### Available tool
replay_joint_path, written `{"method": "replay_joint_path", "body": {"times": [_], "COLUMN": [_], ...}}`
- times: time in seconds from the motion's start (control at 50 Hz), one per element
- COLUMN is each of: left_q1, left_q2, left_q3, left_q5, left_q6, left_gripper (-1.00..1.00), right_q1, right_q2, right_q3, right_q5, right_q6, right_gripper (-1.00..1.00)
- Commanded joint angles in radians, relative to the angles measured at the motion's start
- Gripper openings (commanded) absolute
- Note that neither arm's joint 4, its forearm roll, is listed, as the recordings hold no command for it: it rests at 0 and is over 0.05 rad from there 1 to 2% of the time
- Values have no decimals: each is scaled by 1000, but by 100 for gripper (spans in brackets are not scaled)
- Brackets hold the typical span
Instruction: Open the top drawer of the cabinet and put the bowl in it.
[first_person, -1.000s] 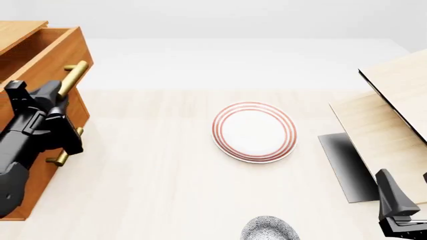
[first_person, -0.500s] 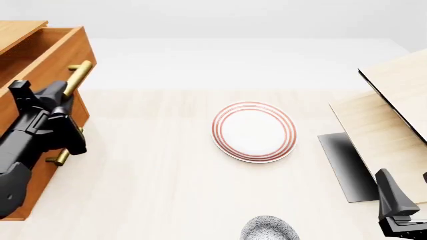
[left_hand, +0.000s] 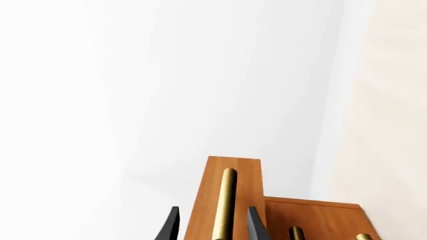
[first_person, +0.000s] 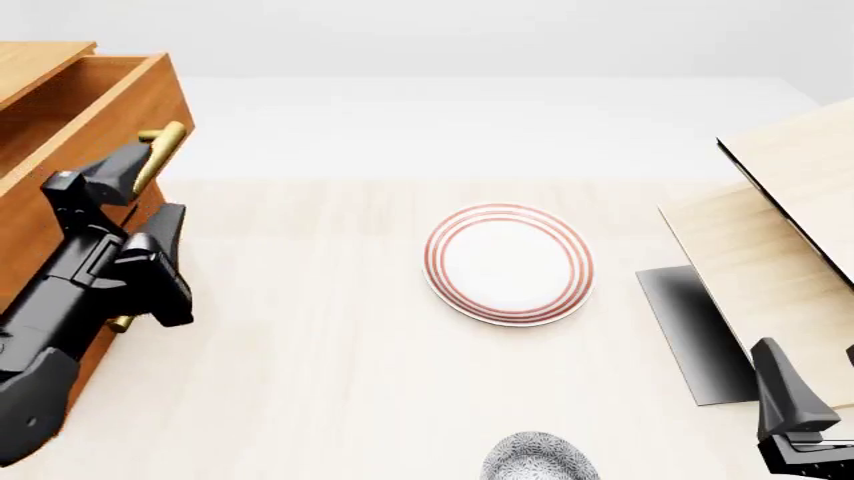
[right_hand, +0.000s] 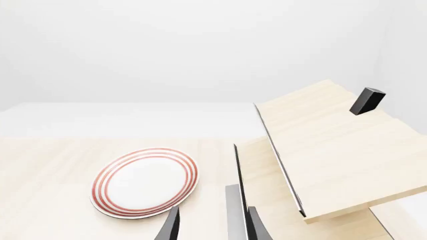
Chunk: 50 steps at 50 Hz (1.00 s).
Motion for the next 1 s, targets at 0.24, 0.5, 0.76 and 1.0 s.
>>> {"method": "replay_joint_path", "body": {"times": [0.24,0.5,0.76,1.0], "left_q1": [-82,-25,-70,-47], "left_q2": [-96,-380,-445,-425], "left_q3": [46,-89,-241,-425], "left_q5": [27,537,726,966], "left_q6": [-25,-308,-486,-751], "left_gripper": [100,100,100,100], "right_q1": [-1,-1,-1,-1], "right_q2": [-2,-1,-2,-1], "right_q3": [1,1,1,1], "right_q5": [1,1,1,1], "right_q6": [0,1,1,0], "right_gripper": [100,100,100,100]}}
